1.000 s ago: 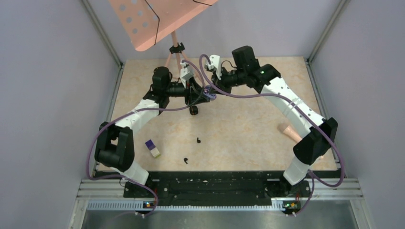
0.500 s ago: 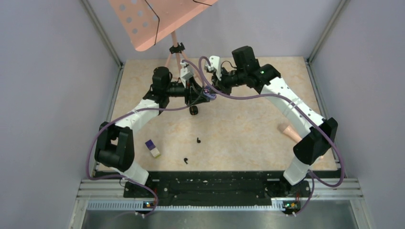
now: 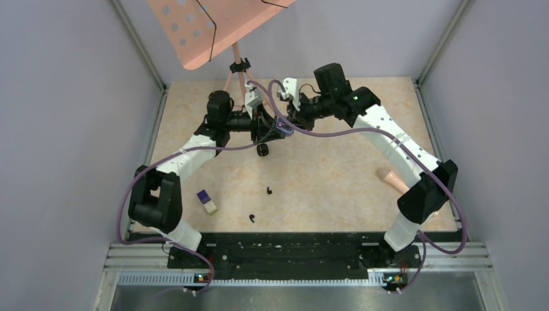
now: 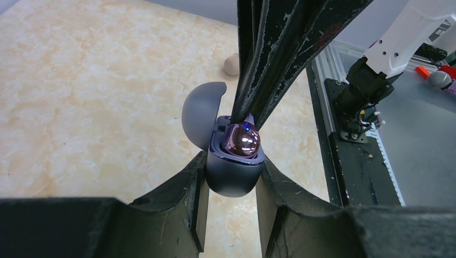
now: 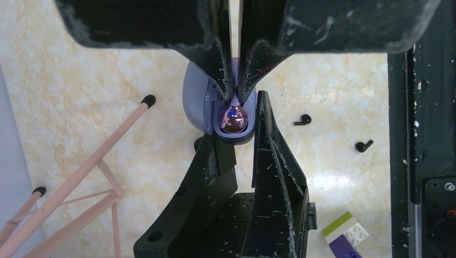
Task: Insert the wireless bluetooth earbuds into the charging case
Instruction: Place the earbud in the charging case.
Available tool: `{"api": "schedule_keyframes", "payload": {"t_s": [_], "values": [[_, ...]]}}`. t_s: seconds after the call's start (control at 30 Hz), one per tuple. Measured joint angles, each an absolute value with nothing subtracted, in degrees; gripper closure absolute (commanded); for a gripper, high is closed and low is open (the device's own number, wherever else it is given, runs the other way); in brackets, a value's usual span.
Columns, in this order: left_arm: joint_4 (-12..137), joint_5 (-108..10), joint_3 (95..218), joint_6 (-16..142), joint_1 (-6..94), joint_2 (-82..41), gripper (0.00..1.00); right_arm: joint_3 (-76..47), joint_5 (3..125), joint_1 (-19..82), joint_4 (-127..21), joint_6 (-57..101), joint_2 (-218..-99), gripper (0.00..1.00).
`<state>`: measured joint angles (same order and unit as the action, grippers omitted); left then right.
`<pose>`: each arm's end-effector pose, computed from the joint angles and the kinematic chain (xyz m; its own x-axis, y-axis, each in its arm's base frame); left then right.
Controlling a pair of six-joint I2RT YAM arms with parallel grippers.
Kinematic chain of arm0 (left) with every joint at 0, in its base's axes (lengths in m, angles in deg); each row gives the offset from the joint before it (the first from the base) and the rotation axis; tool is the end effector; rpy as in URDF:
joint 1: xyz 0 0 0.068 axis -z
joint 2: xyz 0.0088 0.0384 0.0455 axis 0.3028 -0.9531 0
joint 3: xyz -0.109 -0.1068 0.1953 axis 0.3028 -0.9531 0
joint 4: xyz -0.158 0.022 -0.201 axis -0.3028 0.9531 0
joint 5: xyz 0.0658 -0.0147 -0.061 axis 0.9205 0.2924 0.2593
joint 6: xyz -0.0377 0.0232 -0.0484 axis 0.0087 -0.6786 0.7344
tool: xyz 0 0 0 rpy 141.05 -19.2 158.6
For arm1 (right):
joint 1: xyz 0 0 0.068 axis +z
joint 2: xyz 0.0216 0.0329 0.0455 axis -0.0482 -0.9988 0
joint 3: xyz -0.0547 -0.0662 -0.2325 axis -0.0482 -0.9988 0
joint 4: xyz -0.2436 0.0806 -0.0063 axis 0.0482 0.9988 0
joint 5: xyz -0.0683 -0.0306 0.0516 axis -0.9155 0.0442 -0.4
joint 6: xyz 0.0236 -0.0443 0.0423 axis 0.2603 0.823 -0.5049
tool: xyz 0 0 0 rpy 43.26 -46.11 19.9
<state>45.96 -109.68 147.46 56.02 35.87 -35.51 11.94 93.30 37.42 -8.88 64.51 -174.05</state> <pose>0.3211 -0.1566 0.2788 -0.2267 0.0449 -0.9729 0.9731 0.0522 -0.2243 0.2861 0.2355 0.3584 0.0574 -0.5263 -0.8484 -0.9842 0.1128 -0.1366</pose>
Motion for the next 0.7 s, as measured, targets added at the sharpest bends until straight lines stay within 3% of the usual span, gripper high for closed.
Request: {"api": "schedule_keyframes", "payload": {"t_s": [0.5,0.7], "values": [[45.0,-109.7,147.5,56.2,36.2,-35.6,1.00,15.0,93.7,37.5,-8.0,61.7,-175.8,1.00],[45.1,-109.7,147.5,56.2,36.2,-35.6,1.00,15.3,93.7,37.5,-8.1,60.7,-176.3,0.68]]}}
